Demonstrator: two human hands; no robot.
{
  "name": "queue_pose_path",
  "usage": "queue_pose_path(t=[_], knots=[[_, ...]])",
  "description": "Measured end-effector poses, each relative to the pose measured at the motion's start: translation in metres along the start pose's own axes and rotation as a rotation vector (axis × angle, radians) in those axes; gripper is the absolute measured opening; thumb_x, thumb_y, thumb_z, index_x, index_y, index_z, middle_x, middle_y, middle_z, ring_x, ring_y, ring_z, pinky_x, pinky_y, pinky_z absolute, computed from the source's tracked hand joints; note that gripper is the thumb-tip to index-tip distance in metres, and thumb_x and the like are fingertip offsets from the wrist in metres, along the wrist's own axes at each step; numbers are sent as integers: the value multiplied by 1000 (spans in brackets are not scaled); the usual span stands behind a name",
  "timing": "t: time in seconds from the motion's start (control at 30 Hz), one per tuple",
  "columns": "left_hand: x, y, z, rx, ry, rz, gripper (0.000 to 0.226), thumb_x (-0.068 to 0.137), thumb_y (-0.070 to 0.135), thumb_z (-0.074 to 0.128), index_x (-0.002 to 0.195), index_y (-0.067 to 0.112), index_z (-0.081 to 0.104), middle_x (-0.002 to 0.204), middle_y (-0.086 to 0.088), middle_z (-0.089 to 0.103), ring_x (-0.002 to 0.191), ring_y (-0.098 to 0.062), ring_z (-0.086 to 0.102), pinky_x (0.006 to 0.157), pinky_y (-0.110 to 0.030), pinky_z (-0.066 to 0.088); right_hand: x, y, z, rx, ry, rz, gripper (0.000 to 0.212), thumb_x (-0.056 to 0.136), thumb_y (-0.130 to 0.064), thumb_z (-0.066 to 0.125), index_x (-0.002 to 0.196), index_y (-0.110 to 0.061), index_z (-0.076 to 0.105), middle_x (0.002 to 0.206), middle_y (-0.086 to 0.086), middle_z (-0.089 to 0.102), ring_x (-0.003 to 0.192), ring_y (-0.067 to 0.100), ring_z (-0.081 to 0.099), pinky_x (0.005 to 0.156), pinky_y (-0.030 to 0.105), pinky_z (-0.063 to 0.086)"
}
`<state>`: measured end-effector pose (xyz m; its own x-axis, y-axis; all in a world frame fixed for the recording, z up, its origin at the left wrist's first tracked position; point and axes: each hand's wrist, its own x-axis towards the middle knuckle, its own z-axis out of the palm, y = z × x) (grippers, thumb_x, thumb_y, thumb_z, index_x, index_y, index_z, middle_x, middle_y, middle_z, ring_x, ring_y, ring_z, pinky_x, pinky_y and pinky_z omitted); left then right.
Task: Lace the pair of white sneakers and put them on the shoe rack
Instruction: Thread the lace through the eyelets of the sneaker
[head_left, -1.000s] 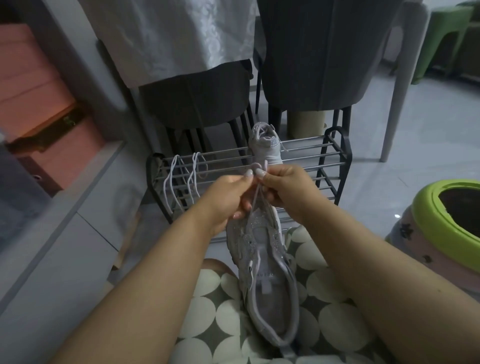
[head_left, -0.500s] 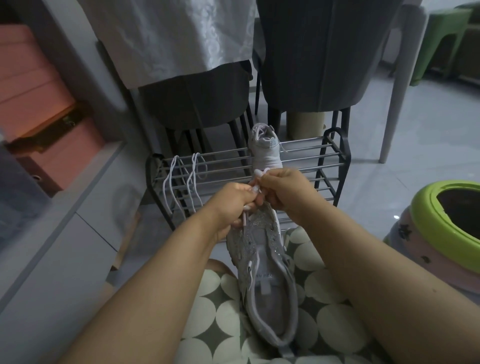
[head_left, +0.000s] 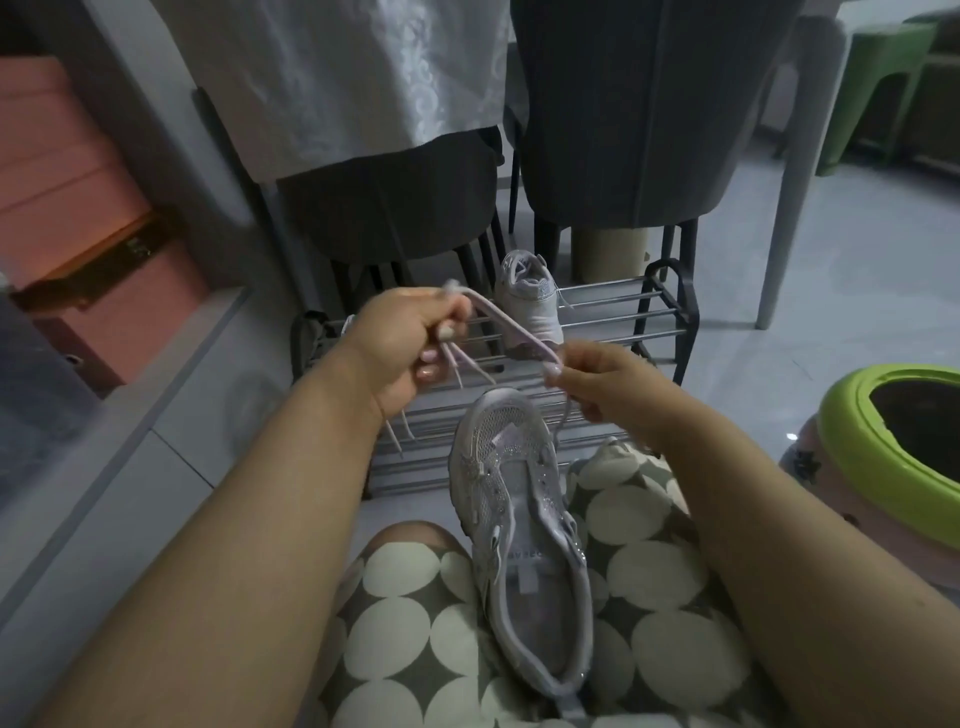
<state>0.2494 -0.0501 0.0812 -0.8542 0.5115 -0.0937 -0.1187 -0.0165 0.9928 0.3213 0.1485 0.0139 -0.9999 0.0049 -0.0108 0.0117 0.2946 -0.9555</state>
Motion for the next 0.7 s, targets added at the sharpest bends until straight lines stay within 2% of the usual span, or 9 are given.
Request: queue_pose_path(t=[0.07,0.13,0.23,0.3,0.4,0.47,0.53,0.63,0.7], knots=[[1,-2,-13,-181,183,47,32,103,21,39,77,12,55,52,6,44,37,-2,32,33,-14,26,-1,10,-15,-164,116,69,20,94,-25,56,78,-13,59,58,0,42,52,15,35,50,28,31],[-1,-5,-20,-228,310,83,31,102,21,41,79,11,59,57,4,53,42,-3,44,38,-14,37,-3,15,-27,-322,151,94,21,94,-25,55,76,-14,59,62,2,46,52,16,38,49,26,33],[-1,-14,-14,-164,285,103,30,102,19,42,84,8,63,69,-1,69,58,-7,63,55,-18,54,-7,2,-28,-781,-22,1,22,94,-29,55,74,-21,56,85,2,54,65,16,52,57,23,44],[2,-22,-2,-104,192,115,29,102,18,42,89,3,63,84,-9,71,72,-14,68,66,-22,57,-10,-18,-18,-857,-204,-41,23,94,-31,53,72,-25,55,83,1,60,66,11,58,60,21,48],[2,-31,19,44,89,75,24,101,15,44,94,3,64,95,-14,68,84,-19,67,75,-27,59,-14,-49,-6,-625,-290,-106,16,93,-27,55,78,-23,60,68,-2,64,54,3,59,56,13,49],[-1,-40,29,38,12,9,23,100,14,45,97,3,65,90,-13,70,87,-25,67,83,-37,56,-10,-60,-5,-311,-181,-119,12,91,-18,57,89,-9,63,72,3,67,59,8,63,61,20,55],[-4,-48,35,-27,-82,-41,28,101,21,42,101,3,64,96,-19,69,98,-34,64,92,-44,50,-3,-64,-5,-51,-53,-96,18,90,-13,58,96,4,61,77,13,67,63,16,65,65,28,60],[-7,-58,37,-120,-181,-80,53,95,41,38,117,-3,59,105,-21,68,98,-28,65,84,-34,53,6,-63,-2,121,-28,-36,21,91,-10,57,99,9,58,75,14,64,61,15,64,65,25,59],[-10,-62,39,-70,-201,-64,48,96,38,39,116,-3,58,96,-12,69,90,-21,65,75,-25,54,10,-59,-2,228,-50,-11,18,92,-10,54,96,8,58,73,14,61,60,16,62,61,22,57]])
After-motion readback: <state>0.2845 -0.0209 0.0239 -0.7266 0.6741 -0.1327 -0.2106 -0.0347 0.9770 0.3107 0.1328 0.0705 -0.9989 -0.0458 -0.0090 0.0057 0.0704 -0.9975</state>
